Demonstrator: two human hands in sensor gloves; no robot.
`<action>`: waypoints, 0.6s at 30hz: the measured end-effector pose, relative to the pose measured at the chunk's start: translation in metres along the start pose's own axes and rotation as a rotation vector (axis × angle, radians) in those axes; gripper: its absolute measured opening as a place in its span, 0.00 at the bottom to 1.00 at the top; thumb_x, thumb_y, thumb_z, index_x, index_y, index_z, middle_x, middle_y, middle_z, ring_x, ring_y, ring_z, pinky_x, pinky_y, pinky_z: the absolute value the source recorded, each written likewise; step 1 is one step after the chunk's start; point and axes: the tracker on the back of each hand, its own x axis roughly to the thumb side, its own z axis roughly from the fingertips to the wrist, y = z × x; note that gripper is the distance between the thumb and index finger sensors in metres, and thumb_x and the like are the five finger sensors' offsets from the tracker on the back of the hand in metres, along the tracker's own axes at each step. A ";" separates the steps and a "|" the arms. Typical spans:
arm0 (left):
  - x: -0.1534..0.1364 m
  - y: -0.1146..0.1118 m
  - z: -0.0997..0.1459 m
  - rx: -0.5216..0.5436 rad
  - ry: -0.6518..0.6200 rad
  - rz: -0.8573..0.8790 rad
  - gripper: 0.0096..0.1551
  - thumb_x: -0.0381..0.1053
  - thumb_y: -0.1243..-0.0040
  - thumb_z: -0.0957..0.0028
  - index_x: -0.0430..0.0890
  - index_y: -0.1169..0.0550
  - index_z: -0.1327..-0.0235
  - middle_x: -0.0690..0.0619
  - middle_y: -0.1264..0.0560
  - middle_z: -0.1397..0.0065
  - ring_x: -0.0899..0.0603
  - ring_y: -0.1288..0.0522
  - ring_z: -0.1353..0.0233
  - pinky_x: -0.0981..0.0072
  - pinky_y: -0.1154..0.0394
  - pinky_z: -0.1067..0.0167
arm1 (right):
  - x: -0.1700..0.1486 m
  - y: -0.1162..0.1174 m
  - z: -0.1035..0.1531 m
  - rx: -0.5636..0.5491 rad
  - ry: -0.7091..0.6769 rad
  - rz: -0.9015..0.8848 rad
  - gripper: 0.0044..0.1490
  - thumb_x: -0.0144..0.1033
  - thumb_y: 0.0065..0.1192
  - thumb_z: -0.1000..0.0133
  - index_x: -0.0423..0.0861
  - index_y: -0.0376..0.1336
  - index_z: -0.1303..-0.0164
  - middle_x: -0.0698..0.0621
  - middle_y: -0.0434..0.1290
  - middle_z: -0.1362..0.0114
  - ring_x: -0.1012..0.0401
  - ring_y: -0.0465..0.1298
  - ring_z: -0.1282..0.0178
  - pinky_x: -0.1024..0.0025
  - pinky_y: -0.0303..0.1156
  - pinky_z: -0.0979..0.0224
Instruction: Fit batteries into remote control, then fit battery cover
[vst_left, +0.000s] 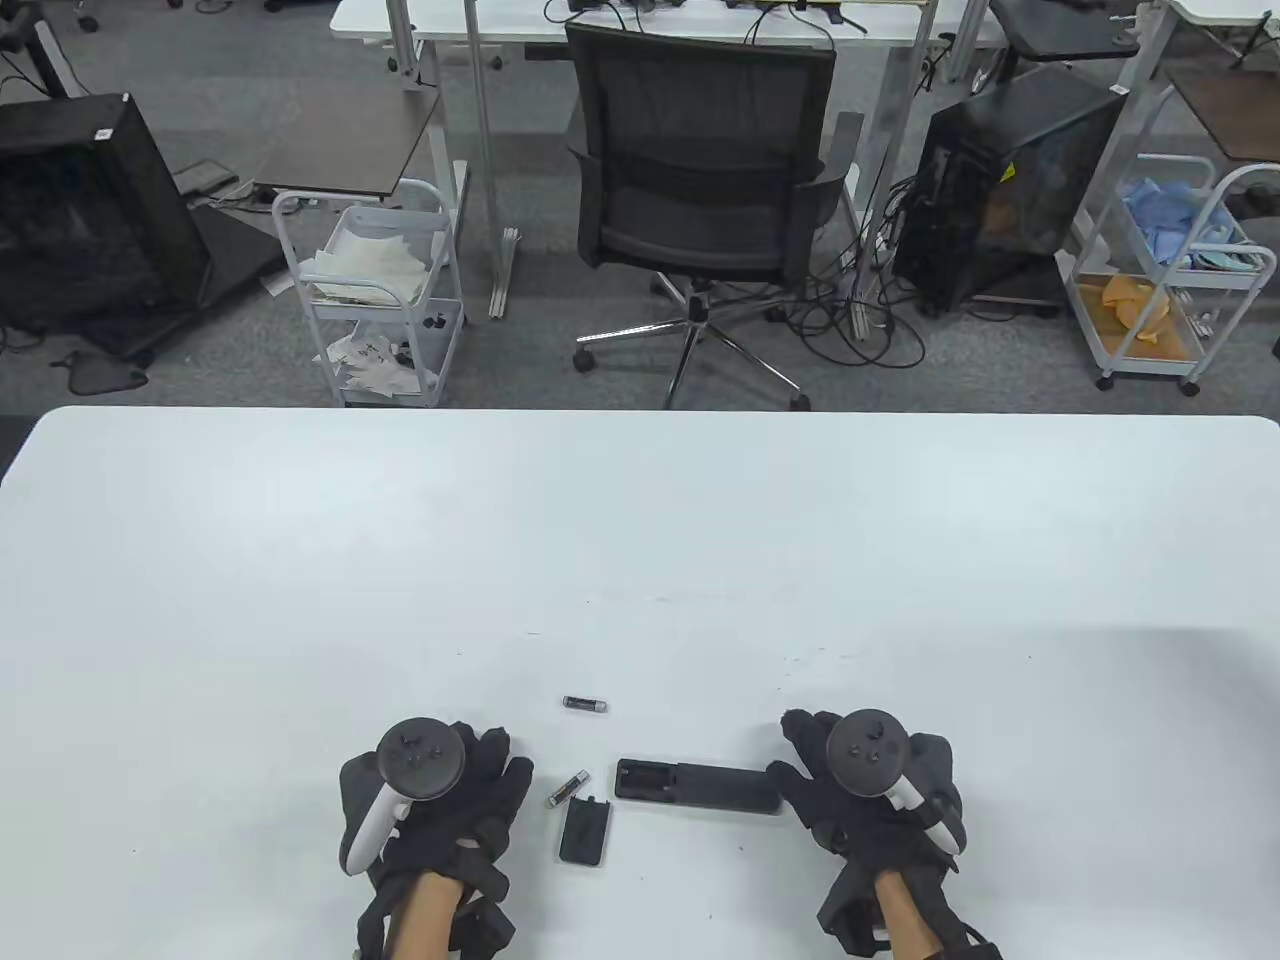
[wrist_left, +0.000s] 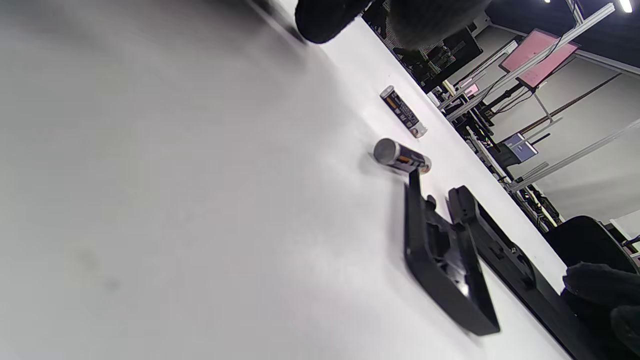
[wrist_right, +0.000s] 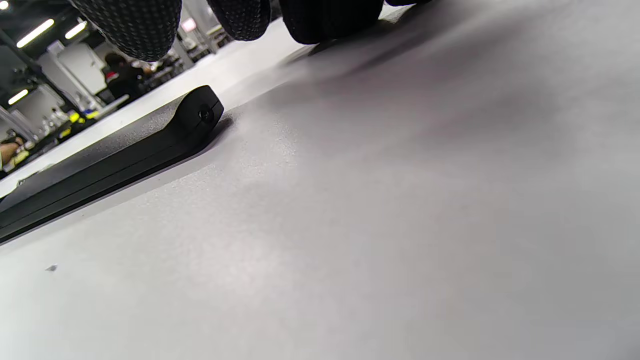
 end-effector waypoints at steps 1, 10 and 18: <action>0.000 0.000 0.000 -0.002 0.000 0.002 0.38 0.57 0.54 0.32 0.40 0.43 0.15 0.37 0.62 0.14 0.30 0.71 0.19 0.35 0.71 0.26 | -0.001 0.000 0.000 0.002 -0.001 -0.008 0.43 0.57 0.57 0.41 0.55 0.51 0.16 0.46 0.53 0.10 0.50 0.55 0.16 0.48 0.50 0.14; 0.001 -0.001 -0.001 -0.011 -0.006 0.015 0.38 0.57 0.54 0.32 0.40 0.43 0.15 0.37 0.62 0.14 0.30 0.71 0.19 0.35 0.72 0.26 | -0.004 -0.002 0.003 0.003 -0.012 -0.031 0.43 0.57 0.57 0.41 0.55 0.51 0.16 0.46 0.54 0.10 0.50 0.56 0.16 0.48 0.51 0.14; 0.001 -0.001 -0.002 -0.016 -0.007 0.005 0.38 0.57 0.54 0.32 0.40 0.43 0.15 0.37 0.63 0.14 0.30 0.72 0.19 0.34 0.72 0.26 | 0.005 0.002 0.005 0.013 -0.081 0.002 0.43 0.58 0.57 0.42 0.57 0.51 0.16 0.48 0.55 0.10 0.51 0.57 0.15 0.46 0.52 0.15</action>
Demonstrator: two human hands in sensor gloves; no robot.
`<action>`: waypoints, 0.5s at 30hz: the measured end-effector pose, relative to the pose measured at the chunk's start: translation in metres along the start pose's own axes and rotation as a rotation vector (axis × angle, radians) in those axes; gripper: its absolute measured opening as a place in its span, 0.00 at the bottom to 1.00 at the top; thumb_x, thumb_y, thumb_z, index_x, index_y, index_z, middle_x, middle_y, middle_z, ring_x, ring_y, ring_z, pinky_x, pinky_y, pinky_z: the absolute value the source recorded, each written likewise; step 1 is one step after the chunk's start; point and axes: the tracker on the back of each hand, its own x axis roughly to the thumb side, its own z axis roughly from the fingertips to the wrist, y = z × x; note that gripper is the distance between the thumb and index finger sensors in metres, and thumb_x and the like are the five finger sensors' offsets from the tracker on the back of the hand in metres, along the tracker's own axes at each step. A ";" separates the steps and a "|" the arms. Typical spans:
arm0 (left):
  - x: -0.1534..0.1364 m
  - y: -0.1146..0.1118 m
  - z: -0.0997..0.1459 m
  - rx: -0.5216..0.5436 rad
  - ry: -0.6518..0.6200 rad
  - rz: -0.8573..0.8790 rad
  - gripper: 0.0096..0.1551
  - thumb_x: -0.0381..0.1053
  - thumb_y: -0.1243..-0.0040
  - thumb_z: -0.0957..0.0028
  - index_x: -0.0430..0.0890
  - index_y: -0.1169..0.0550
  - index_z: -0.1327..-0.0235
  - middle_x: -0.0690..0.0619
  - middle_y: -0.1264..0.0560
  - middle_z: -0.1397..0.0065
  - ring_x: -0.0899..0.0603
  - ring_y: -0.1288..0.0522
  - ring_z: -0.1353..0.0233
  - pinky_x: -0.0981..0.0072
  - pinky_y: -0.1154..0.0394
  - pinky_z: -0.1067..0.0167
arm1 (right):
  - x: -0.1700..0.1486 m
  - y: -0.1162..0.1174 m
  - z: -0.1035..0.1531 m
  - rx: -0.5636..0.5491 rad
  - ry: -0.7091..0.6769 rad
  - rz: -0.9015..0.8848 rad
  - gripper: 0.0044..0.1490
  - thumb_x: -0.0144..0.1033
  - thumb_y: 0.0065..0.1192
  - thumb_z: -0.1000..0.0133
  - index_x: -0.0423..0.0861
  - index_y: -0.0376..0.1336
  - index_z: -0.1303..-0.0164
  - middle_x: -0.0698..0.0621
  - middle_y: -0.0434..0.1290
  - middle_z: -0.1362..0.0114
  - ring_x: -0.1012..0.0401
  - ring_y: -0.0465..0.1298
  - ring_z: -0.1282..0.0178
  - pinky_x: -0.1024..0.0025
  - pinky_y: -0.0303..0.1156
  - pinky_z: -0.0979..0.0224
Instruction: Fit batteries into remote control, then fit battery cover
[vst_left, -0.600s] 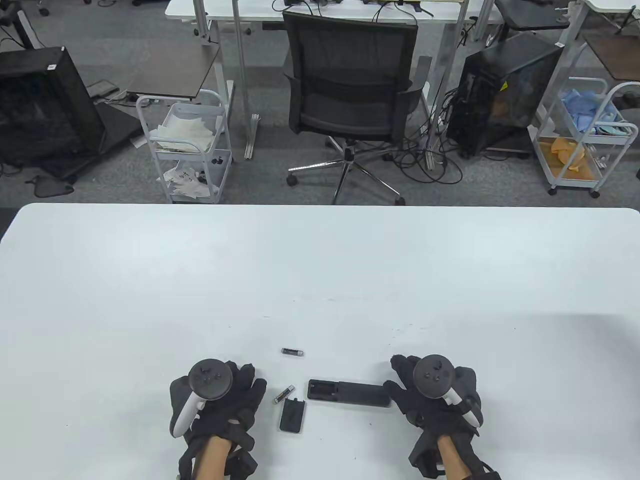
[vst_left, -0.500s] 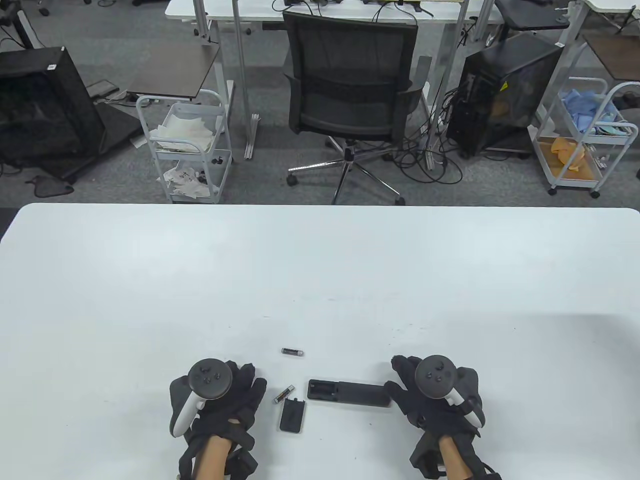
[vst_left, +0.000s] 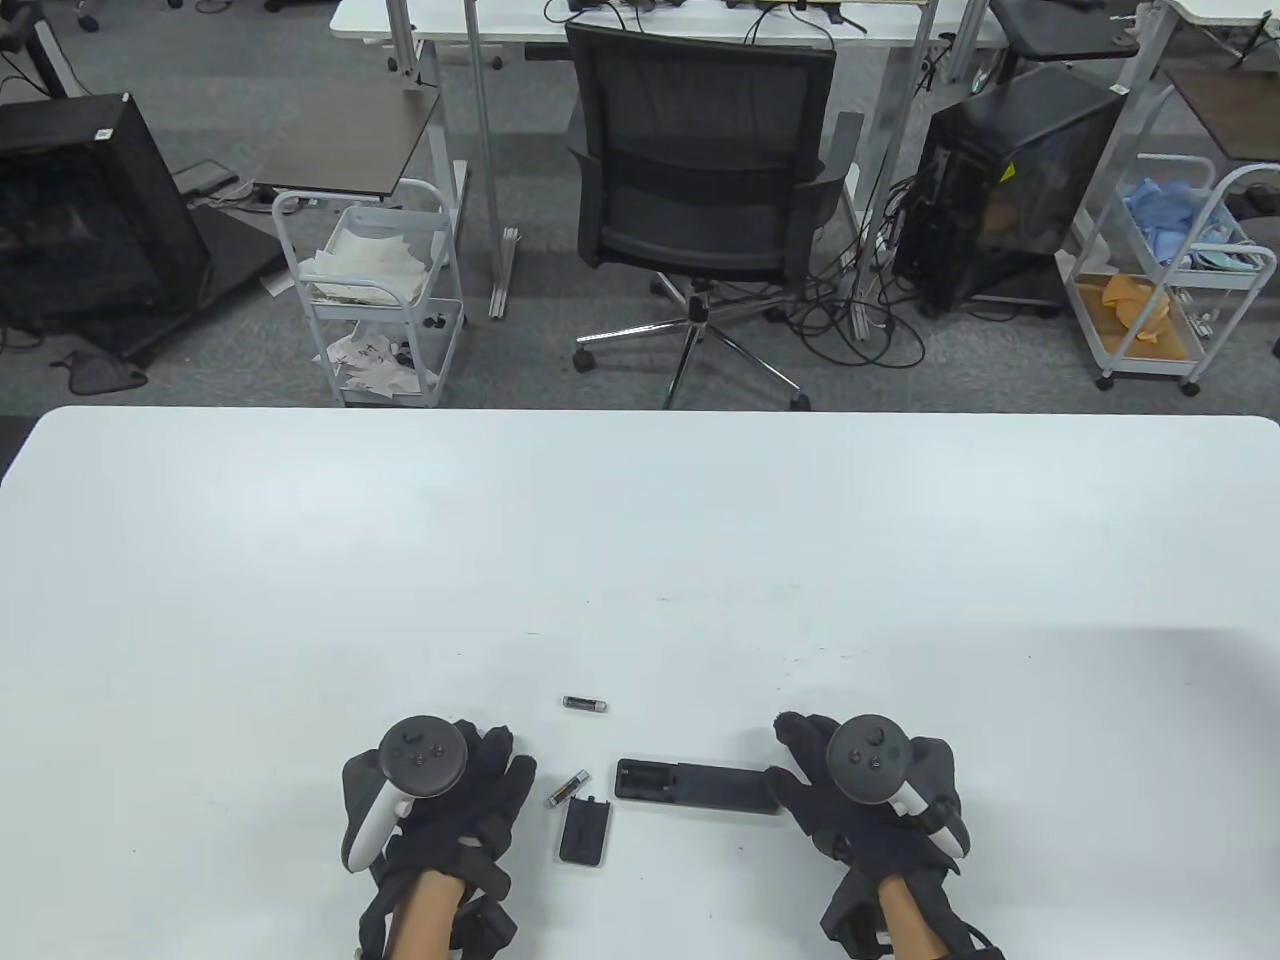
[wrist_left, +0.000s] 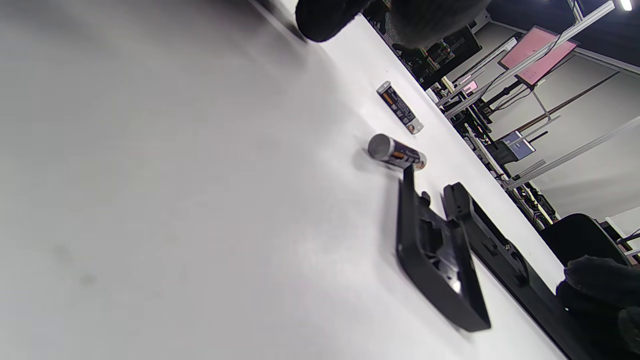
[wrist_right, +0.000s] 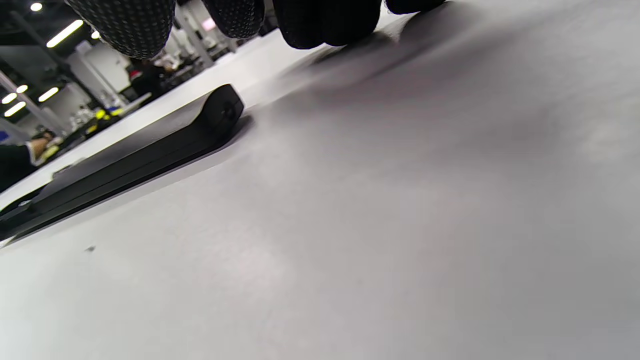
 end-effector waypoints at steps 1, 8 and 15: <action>0.000 0.000 0.000 0.000 0.000 0.001 0.38 0.57 0.54 0.32 0.40 0.43 0.14 0.37 0.63 0.14 0.30 0.72 0.19 0.34 0.72 0.26 | 0.003 0.001 0.001 0.013 -0.017 0.004 0.44 0.58 0.57 0.42 0.57 0.50 0.16 0.48 0.54 0.10 0.51 0.56 0.15 0.46 0.52 0.14; -0.001 0.001 0.000 -0.007 -0.012 0.019 0.38 0.57 0.54 0.32 0.40 0.43 0.14 0.37 0.63 0.14 0.30 0.72 0.19 0.35 0.72 0.27 | 0.028 0.008 0.008 0.011 -0.174 0.110 0.47 0.59 0.61 0.44 0.60 0.49 0.16 0.52 0.53 0.09 0.53 0.54 0.12 0.45 0.53 0.14; -0.002 0.002 0.000 -0.018 -0.022 0.030 0.38 0.57 0.54 0.32 0.40 0.43 0.15 0.37 0.63 0.13 0.31 0.72 0.19 0.35 0.72 0.27 | 0.045 0.027 0.003 0.099 -0.193 0.226 0.47 0.57 0.63 0.45 0.60 0.48 0.16 0.53 0.52 0.09 0.53 0.54 0.12 0.46 0.53 0.13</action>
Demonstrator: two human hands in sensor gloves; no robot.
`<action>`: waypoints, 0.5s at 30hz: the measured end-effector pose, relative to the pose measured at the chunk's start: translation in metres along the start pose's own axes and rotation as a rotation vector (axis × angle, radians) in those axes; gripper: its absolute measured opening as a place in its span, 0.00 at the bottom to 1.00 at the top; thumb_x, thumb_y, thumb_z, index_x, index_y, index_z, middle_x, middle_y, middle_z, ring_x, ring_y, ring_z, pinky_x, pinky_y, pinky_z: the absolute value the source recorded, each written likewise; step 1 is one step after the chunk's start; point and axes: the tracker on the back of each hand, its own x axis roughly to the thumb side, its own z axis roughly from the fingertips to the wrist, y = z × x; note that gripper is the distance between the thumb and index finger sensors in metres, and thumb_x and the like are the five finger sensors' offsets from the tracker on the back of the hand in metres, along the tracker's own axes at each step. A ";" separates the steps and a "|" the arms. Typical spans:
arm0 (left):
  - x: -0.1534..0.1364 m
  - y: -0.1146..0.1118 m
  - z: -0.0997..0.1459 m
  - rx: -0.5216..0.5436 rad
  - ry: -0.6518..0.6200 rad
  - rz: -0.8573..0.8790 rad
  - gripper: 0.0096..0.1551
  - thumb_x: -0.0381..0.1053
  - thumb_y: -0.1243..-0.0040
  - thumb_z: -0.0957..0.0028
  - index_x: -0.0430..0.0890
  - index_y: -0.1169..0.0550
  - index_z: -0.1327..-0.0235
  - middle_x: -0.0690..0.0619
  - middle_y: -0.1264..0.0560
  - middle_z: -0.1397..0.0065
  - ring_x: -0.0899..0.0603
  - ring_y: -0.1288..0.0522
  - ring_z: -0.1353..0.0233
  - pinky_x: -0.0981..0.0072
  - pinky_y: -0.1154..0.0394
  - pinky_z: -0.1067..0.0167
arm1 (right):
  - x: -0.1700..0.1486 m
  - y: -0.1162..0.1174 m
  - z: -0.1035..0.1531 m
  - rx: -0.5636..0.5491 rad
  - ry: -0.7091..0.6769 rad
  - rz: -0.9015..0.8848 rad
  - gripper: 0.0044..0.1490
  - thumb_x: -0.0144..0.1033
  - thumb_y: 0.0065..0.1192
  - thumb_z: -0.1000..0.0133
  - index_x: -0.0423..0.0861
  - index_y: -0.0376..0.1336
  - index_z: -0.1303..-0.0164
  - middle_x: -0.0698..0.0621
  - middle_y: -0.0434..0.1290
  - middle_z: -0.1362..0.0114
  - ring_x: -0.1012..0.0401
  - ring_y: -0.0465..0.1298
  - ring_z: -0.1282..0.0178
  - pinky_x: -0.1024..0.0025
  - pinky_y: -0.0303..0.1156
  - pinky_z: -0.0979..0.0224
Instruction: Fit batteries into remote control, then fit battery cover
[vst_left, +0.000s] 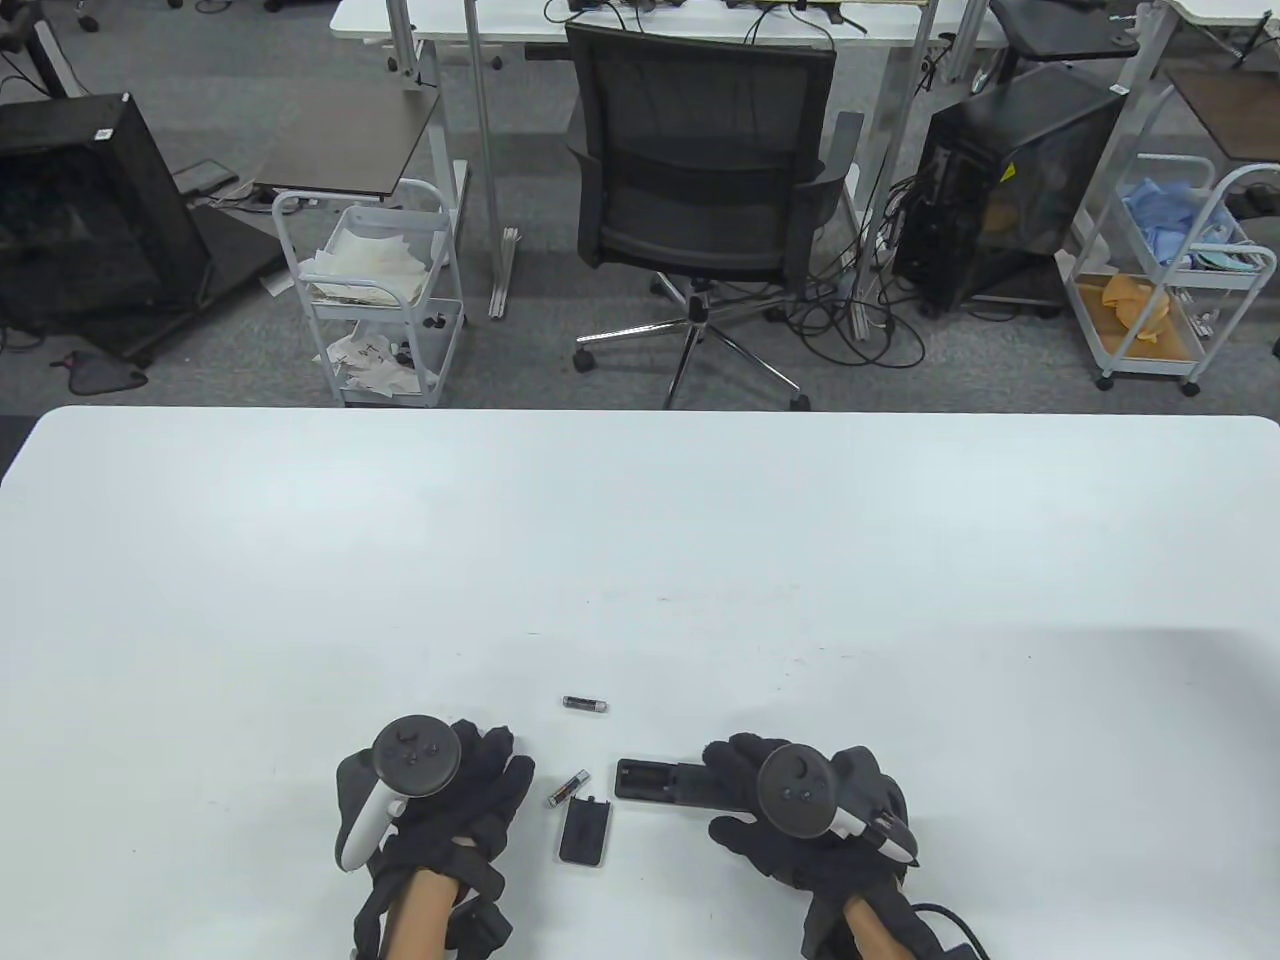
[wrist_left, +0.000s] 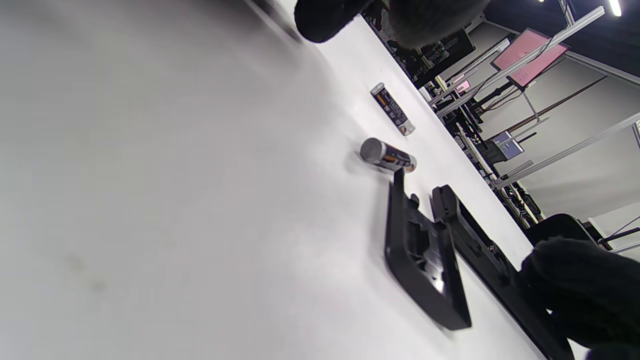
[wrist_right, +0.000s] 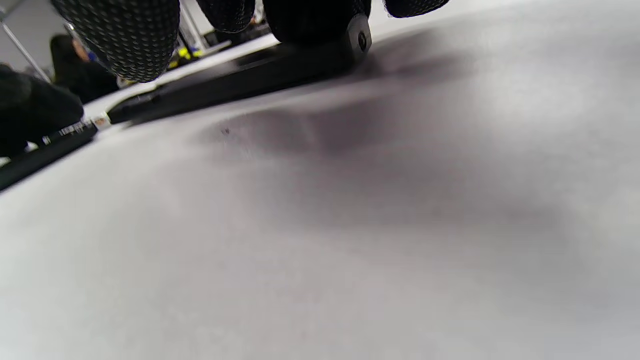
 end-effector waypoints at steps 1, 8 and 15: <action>0.000 0.000 0.000 0.000 -0.002 0.003 0.38 0.57 0.54 0.32 0.40 0.43 0.15 0.37 0.63 0.13 0.31 0.72 0.19 0.35 0.72 0.27 | 0.000 0.002 -0.002 0.012 0.014 0.030 0.48 0.56 0.64 0.45 0.60 0.48 0.16 0.54 0.51 0.09 0.54 0.53 0.12 0.46 0.52 0.13; 0.000 -0.001 0.000 -0.005 0.002 -0.009 0.38 0.57 0.54 0.32 0.40 0.43 0.15 0.37 0.63 0.13 0.31 0.72 0.19 0.35 0.72 0.27 | 0.010 0.001 -0.009 -0.068 0.036 0.189 0.41 0.47 0.65 0.43 0.60 0.52 0.19 0.55 0.59 0.13 0.56 0.61 0.17 0.48 0.57 0.13; 0.000 -0.001 0.001 -0.009 0.002 -0.011 0.38 0.57 0.54 0.32 0.40 0.43 0.14 0.37 0.63 0.13 0.31 0.72 0.19 0.36 0.73 0.27 | 0.023 0.001 -0.006 -0.145 -0.039 0.386 0.43 0.49 0.69 0.47 0.57 0.56 0.21 0.53 0.68 0.18 0.55 0.73 0.26 0.52 0.65 0.16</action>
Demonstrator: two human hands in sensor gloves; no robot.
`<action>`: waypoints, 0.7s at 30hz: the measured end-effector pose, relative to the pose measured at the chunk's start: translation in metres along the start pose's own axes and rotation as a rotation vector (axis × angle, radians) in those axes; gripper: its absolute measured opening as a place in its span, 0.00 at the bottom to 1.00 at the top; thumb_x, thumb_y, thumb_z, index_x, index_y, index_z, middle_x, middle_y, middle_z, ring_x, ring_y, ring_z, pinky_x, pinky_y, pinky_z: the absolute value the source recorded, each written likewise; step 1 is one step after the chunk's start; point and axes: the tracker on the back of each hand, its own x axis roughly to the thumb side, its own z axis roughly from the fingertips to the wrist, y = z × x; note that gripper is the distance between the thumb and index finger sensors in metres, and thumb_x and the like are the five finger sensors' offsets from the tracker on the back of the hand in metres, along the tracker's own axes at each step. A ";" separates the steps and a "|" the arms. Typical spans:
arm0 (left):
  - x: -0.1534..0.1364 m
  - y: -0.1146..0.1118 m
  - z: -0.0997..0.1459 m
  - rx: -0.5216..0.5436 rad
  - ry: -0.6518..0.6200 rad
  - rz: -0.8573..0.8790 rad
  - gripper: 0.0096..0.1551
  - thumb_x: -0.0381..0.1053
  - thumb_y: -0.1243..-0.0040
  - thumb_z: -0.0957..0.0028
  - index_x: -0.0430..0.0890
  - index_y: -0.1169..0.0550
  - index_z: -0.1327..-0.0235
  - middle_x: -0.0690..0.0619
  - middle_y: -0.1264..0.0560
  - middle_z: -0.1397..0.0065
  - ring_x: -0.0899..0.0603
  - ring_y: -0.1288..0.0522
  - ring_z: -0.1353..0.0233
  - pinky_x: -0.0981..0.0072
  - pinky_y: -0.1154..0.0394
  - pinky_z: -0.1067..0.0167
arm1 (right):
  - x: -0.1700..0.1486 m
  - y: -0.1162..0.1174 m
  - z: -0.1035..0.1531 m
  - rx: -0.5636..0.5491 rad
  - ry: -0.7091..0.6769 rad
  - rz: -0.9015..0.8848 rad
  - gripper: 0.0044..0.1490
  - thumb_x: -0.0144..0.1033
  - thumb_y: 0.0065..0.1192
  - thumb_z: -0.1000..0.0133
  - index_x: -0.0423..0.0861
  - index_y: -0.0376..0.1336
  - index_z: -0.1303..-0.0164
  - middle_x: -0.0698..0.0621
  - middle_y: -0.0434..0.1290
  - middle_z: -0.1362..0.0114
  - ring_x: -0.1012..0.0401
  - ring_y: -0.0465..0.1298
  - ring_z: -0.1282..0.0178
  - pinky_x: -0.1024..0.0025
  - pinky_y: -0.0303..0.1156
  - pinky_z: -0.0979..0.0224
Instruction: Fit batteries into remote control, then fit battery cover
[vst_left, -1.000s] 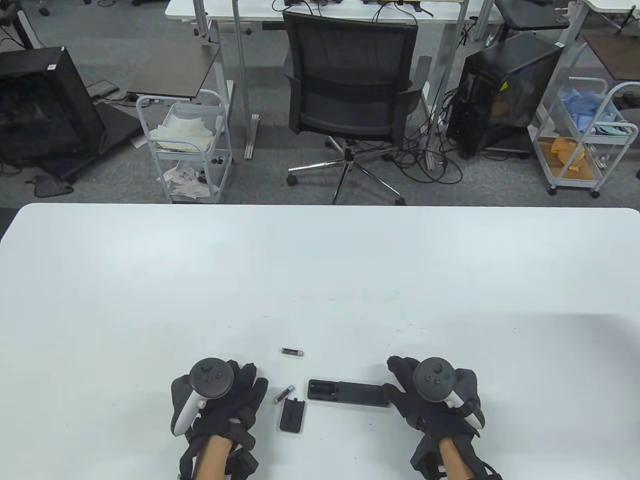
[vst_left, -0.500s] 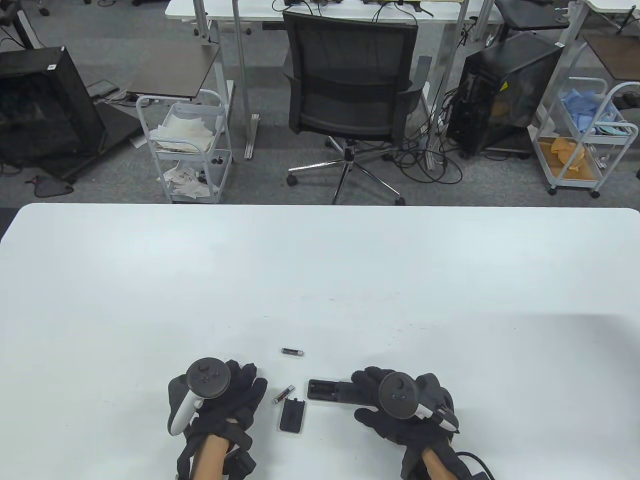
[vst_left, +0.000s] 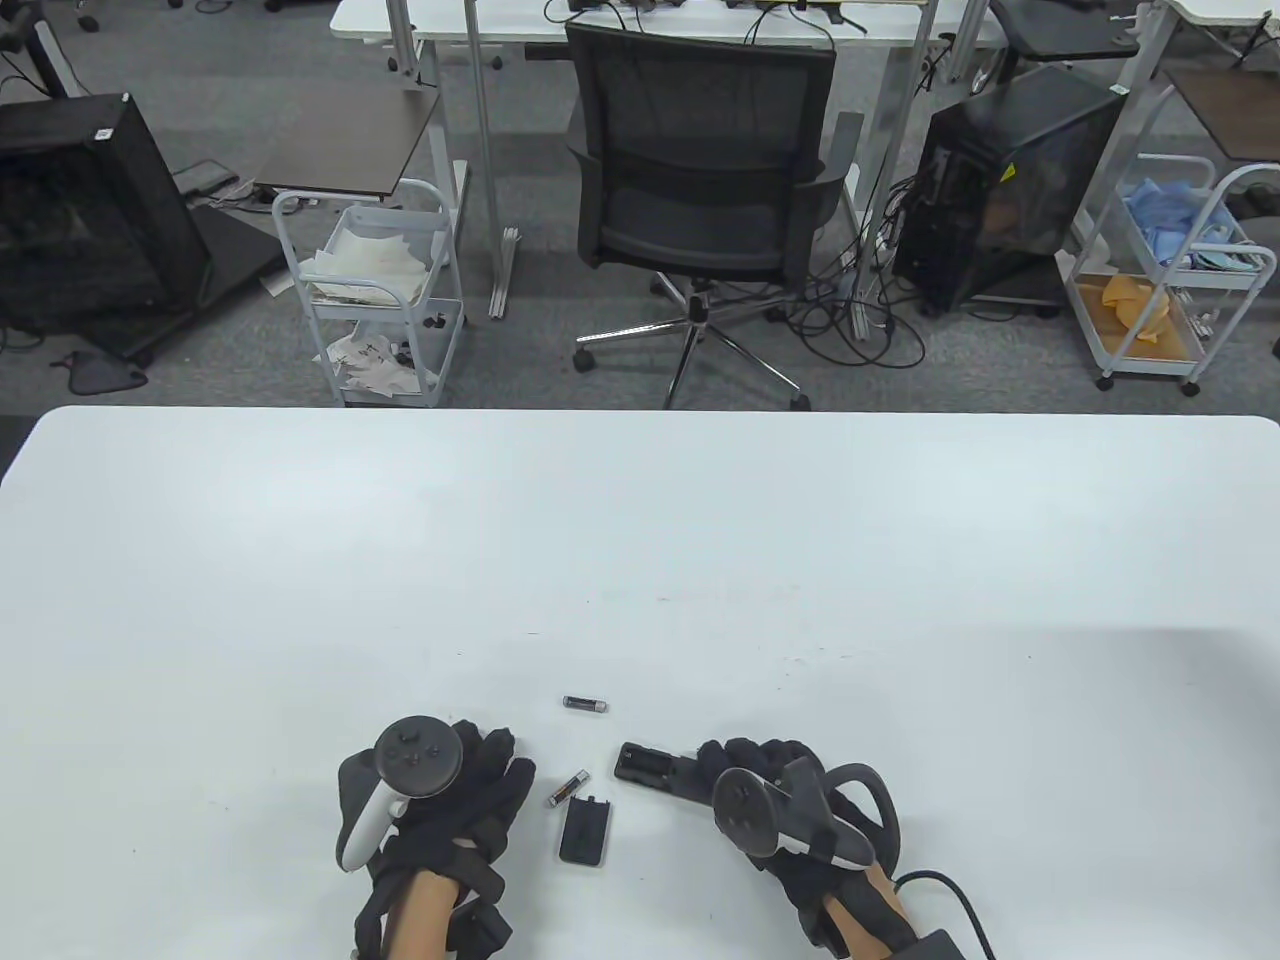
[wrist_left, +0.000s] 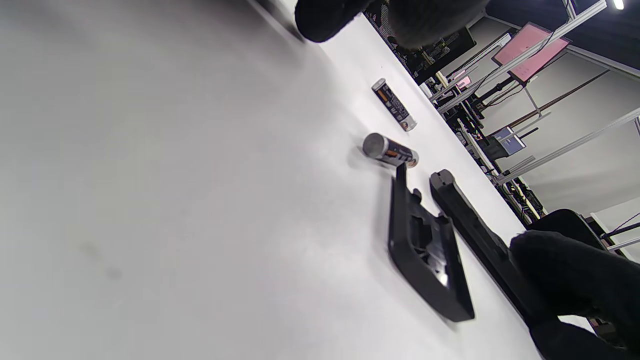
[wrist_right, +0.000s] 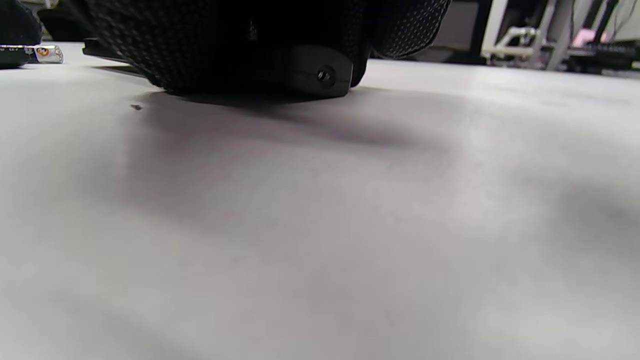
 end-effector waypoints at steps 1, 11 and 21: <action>0.000 0.000 0.000 0.000 0.000 0.000 0.38 0.57 0.54 0.32 0.40 0.43 0.15 0.37 0.63 0.13 0.31 0.72 0.19 0.36 0.73 0.26 | 0.001 0.000 0.000 -0.007 -0.008 0.013 0.43 0.50 0.69 0.48 0.57 0.57 0.21 0.52 0.69 0.19 0.55 0.74 0.26 0.52 0.66 0.16; 0.001 -0.001 0.000 -0.003 0.001 -0.010 0.38 0.57 0.54 0.32 0.40 0.43 0.15 0.37 0.64 0.13 0.31 0.73 0.19 0.35 0.73 0.27 | -0.013 0.003 -0.004 0.047 0.027 -0.152 0.54 0.53 0.76 0.54 0.49 0.56 0.20 0.50 0.71 0.24 0.56 0.75 0.34 0.49 0.67 0.19; 0.001 -0.001 0.000 -0.005 0.000 -0.010 0.38 0.57 0.54 0.32 0.40 0.43 0.14 0.37 0.64 0.14 0.31 0.73 0.19 0.35 0.73 0.27 | -0.017 0.001 0.000 0.054 -0.019 -0.126 0.51 0.55 0.77 0.57 0.49 0.61 0.24 0.50 0.74 0.28 0.59 0.79 0.40 0.52 0.74 0.26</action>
